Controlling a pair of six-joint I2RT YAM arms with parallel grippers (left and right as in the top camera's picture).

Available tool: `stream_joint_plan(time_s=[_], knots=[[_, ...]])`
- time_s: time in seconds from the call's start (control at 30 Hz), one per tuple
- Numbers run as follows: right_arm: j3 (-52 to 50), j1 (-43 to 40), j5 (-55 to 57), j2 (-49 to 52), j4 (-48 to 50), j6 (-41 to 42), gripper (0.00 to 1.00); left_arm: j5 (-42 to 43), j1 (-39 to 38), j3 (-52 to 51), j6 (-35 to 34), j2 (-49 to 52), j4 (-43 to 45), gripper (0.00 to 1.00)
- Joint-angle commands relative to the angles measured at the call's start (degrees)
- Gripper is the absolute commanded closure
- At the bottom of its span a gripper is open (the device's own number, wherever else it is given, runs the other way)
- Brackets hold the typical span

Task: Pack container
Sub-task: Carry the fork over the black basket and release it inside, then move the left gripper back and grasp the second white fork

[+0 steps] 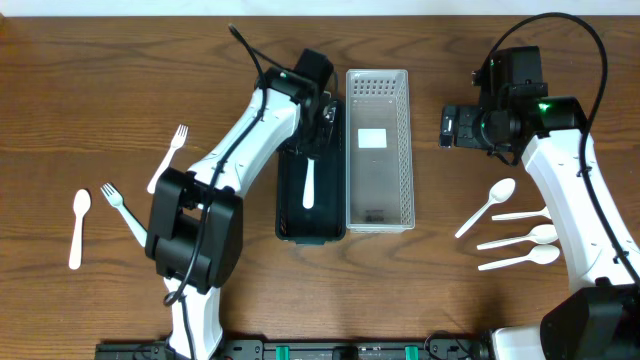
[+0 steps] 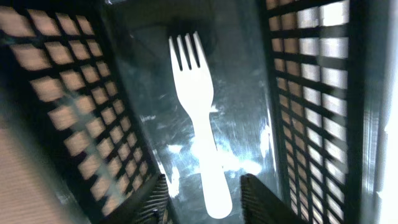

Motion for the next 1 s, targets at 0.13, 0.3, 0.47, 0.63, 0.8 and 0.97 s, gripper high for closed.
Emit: stream_joint_plan(time_s=[0.13,0.3,0.47,0.63,0.8,0.97], knots=[[0.61,-0.15,0.81,-0.22,-0.07,-1.18,0.03,-13.07,3.19,9.31,10.71,-14.73,-8.15,0.18],[0.61,-0.15,0.79,-0.22,-0.04,-1.14,0.02,-11.3,16.48,9.29,19.98,-18.78,-11.3,0.1],[0.61,-0.15,0.81,-0.22,-0.07,-1.14,0.01,-2.86,31.3,8.07,29.97,-15.21,-11.5,0.09],[0.61,-0.15,0.81,-0.22,-0.02,-1.11,0.01,-2.45,39.5,8.07,35.63,-8.13,-10.21,0.08],[0.61,-0.15,0.79,-0.22,0.42,-1.09,0.01,-2.49,41.44,8.07,37.62,-0.76,-8.83,0.09],[0.61,-0.15,0.79,-0.22,1.49,-0.31,0.01,-2.49,41.0,8.07,38.21,5.88,-7.58,0.09]])
